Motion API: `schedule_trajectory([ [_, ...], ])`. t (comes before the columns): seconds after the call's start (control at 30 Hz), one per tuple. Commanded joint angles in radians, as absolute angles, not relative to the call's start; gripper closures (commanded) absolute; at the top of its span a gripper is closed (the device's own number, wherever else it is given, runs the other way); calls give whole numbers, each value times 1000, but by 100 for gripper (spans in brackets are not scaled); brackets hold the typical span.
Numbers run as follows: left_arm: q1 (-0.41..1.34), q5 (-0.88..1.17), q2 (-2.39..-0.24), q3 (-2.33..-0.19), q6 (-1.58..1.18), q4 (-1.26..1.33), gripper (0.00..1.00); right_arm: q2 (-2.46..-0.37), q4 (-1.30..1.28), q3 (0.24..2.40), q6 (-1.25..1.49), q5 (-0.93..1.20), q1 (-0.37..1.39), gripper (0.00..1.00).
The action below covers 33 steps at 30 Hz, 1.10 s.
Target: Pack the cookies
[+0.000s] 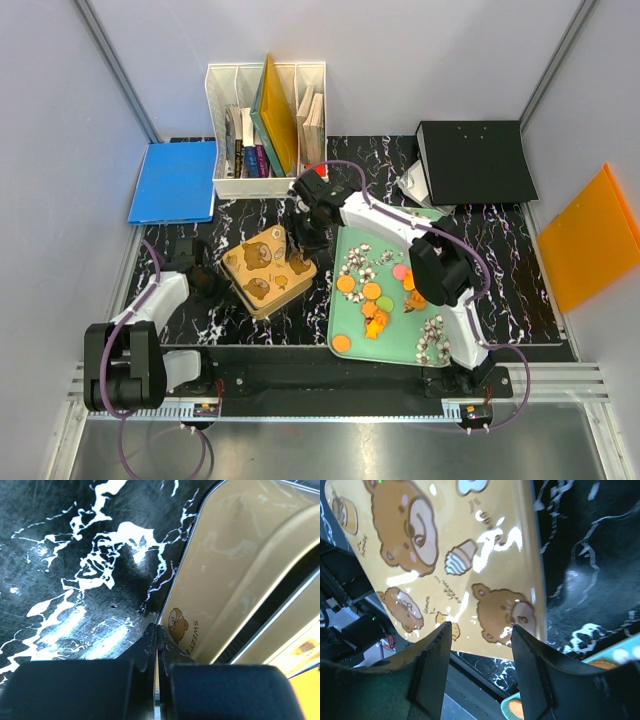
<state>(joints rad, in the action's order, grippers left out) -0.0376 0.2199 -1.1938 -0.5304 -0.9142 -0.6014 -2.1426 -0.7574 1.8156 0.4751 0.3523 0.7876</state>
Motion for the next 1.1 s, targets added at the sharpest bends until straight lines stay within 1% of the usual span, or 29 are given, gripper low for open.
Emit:
schedule_trajectory([
  [0.0,-35,213,-1174,-574,-900,-597,100,-2043,-750,1870,476,282,706,42],
  [0.07,-35,207,-1170,-572,-893,-606,100,-2034,-752,1861,477,273,674,44],
  [0.17,-40,192,-1158,-563,-879,-623,100,-2037,-758,1847,463,250,615,51],
  [0.3,-51,179,-1137,-532,-870,-629,100,-2081,-767,1839,427,229,592,76],
  [0.33,-52,179,-1132,-517,-870,-627,100,-2094,-772,1842,419,232,591,89],
  [0.4,-57,186,-1121,-497,-873,-611,100,-2128,-770,1838,416,267,592,100],
  [0.6,-69,281,-1062,-382,-931,-496,100,-2167,-730,1810,433,379,594,100],
  [0.77,-80,380,-1057,-302,-986,-373,100,-2180,-716,1804,440,451,603,100],
  [1.07,-89,422,-1043,-250,-1025,-296,100,-2186,-686,1787,460,518,653,100],
])
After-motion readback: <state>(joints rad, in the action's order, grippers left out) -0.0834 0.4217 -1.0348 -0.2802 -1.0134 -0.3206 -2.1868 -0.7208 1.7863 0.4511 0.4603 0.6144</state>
